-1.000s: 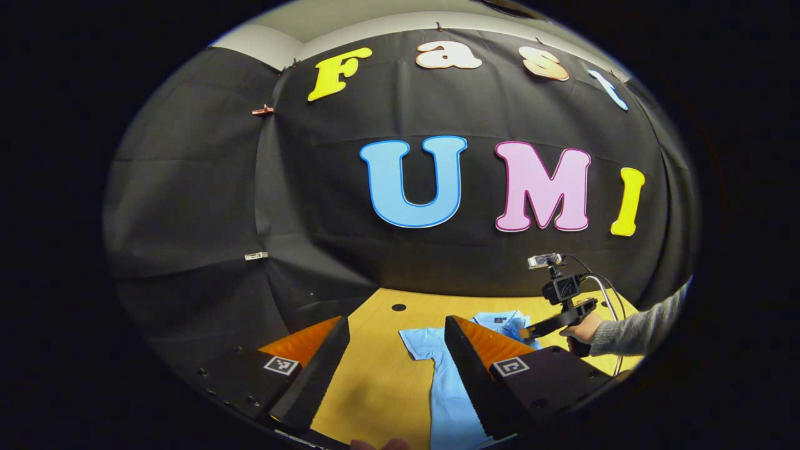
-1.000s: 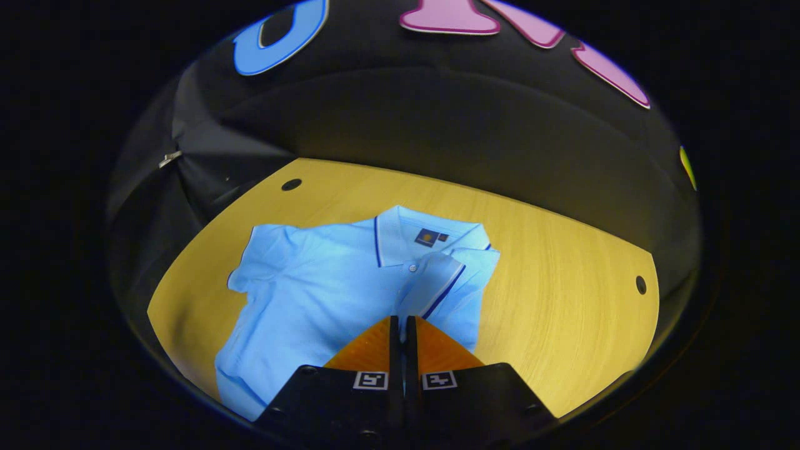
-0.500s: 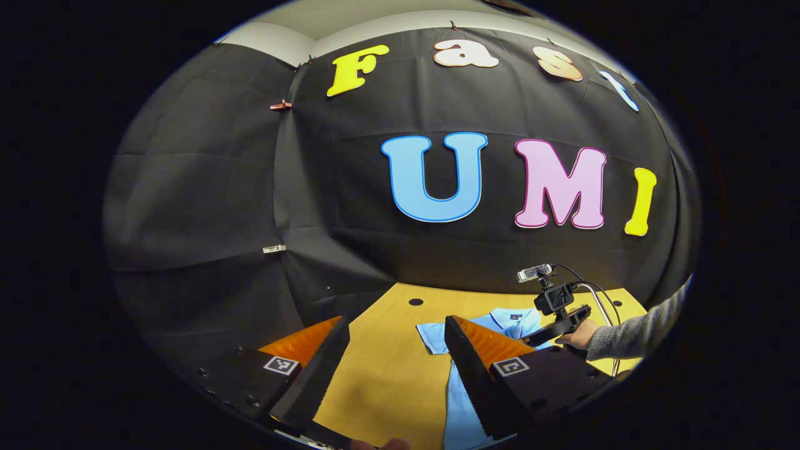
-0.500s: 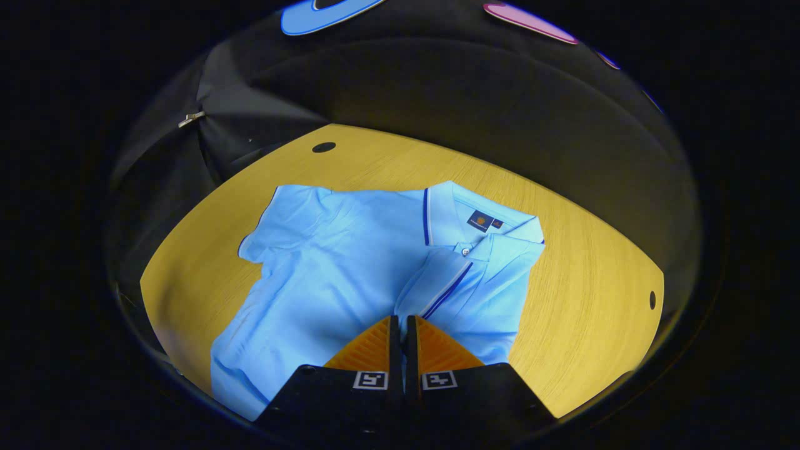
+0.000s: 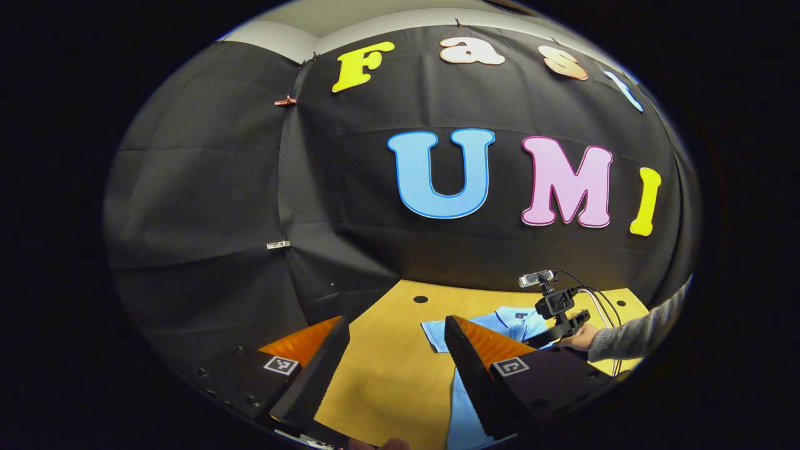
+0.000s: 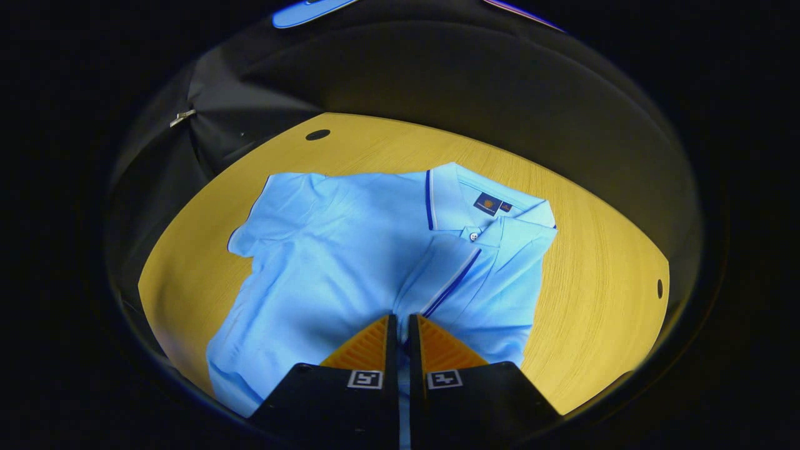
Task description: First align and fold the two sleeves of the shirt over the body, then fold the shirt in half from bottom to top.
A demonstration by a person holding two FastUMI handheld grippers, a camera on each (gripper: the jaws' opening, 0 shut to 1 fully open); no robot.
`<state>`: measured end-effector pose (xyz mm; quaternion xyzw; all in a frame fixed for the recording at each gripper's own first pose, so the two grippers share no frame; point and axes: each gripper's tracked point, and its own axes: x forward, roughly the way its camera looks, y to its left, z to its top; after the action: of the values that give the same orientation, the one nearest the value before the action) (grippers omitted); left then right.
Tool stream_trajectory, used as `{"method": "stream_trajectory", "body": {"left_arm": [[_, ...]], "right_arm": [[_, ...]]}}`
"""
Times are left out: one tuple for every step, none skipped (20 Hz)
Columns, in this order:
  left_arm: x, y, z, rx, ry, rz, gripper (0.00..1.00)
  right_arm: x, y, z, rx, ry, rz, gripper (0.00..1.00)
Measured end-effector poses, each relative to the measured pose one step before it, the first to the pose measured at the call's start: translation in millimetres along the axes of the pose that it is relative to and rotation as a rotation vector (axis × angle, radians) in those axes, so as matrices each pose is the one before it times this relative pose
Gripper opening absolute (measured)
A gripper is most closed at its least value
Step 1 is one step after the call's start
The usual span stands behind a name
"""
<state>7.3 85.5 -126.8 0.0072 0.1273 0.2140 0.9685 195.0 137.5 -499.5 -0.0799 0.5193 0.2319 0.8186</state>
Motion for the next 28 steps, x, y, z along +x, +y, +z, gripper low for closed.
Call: {"method": "stream_trajectory", "body": {"left_arm": [[1.52,0.45,-0.11,0.00062,-0.00004,0.00099,0.96],[0.77,0.05,0.84,0.00059,0.00032,-0.00026,0.97],[0.18,0.06,-0.6,0.00026,-0.00091,-0.00076,0.97],[0.28,0.5,1.5,0.00017,-0.00077,-0.00038,0.97],[1.33,-0.36,0.07,0.00078,-0.00172,0.00092,0.97],[1.39,0.1,0.25,0.0012,0.00045,0.00078,0.97],[0.89,0.85,-0.79,0.00113,0.00224,0.00068,0.97],[0.85,1.07,-0.15,0.00057,0.00353,0.00347,0.97],[2.16,0.99,-1.59,0.0014,0.00572,0.00333,0.97],[1.18,0.34,-0.56,0.00176,0.00408,0.00143,0.96],[1.34,-0.21,-1.37,0.00143,0.00158,-0.00068,0.96],[1.6,-0.34,1.68,0.00158,-0.00058,-0.00224,0.97],[1.47,-1.54,-0.31,0.00405,-0.00106,-0.0045,0.97],[2.33,-1.33,1.27,0.00607,-0.00065,-0.00433,0.97],[2.39,-1.42,0.4,0.00692,-0.00134,-0.0059,0.97],[3.49,-2.71,1.66,0.00527,-0.00101,-0.00734,0.97],[3.61,-3.76,0.23,0.00579,-0.00253,-0.00916,0.96],[3.91,-3.59,1.75,0.00839,-0.00265,-0.00862,0.97],[4.88,-4.01,-0.87,0.01155,-0.00127,-0.01023,0.96],[4.85,-4.31,0.83,0.01213,-0.00157,-0.00979,0.97],[6.82,-5.54,0.28,0.01014,-0.00208,-0.01215,0.97],[6.42,-5.98,-0.22,0.00809,-0.00103,-0.01325,0.92],[6.49,-6.47,-1.8,0.00393,0.00066,-0.01404,0.97],[7.5,-6.45,-1.48,0.00318,0.00435,-0.01529,0.92],[6.71,-6.3,-2.79,0.00172,0.00474,-0.00954,0.97],[8.28,-6.59,-0.89,0.0019,0.0015,-0.01079,0.97],[9.33,-5.82,-1.01,0.00389,-0.00125,-0.00922,0.97],[9.96,-5.25,-1.35,0.00599,0.00128,-0.00754,0.97]], "right_arm": [[-0.31,2.59,-0.49,0.01142,-0.00118,0.01188,0.14],[-0.41,1.34,0.53,0.01277,-0.00097,0.00568,0.2],[0.12,-0.74,-0.68,0.00955,-0.00115,0.00062,0.24],[-0.21,-0.23,0.54,0.01222,0.00019,0.00218,0.29],[-0.38,1.48,0.09,0.01487,-0.00213,0.00574,0.3],[-1.75,1.54,1.22,0.01454,-0.00573,0.00742,0.34],[-0.23,1.46,1.3,0.01091,-0.00922,0.00838,0.39],[-1.7,0.18,0.7,0.00282,-0.00531,0.00197,0.56],[-1.7,-0.75,0.05,-0.00176,-0.00902,-0.00009,0.58],[-2.83,1.03,2.32,0.00033,-0.01746,0.00452,0.72],[-3.82,-1.35,4.03,-0.00032,-0.02343,-0.00387,0.73],[-4.34,-1.73,5.31,0.00256,-0.03082,-0.00385,0.75],[-6.82,-1.72,7.04,0.00273,-0.03242,-0.00596,0.77],[-8.53,-2.21,9.43,0.00356,-0.04091,-0.00648,0.78],[-9.09,-0.25,9.97,0.00253,-0.04324,0.00203,0.78],[-11.28,-0.87,11.54,-0.00315,-0.04506,-0.00114,0.83],[-12.02,-0.68,11.9,-0.00755,-0.04506,0.0005,0.84],[-13.53,-0.51,11.53,-0.00547,-0.04273,-0.00281,0.86],[-13.7,0.12,11.15,-0.00017,-0.03882,0.00125,0.87],[-14.51,0.66,10.8,0.00144,-0.03617,0.00199,0.88],[-14.24,-0.05,11.28,-0.00184,-0.03623,0.00311,0.88],[-15.91,-1.43,12.38,-0.00208,-0.03752,-0.00096,0.9],[-15.33,-1.79,11.65,-0.00108,-0.03724,-0.00401,0.91],[-14.17,-1.05,11.35,0.00416,-0.03647,-0.00324,0.93],[-14.49,-1.12,11.08,0.00759,-0.03425,-0.00407,0.95],[-14.12,-1.94,10.81,0.01191,-0.03115,-0.0044,0.96],[-11.63,-1.73,10.66,0.01416,-0.02897,-0.00611,0.96],[-12.55,-0.61,9.5,0.01242,-0.01953,-0.00177,0.96]]}}
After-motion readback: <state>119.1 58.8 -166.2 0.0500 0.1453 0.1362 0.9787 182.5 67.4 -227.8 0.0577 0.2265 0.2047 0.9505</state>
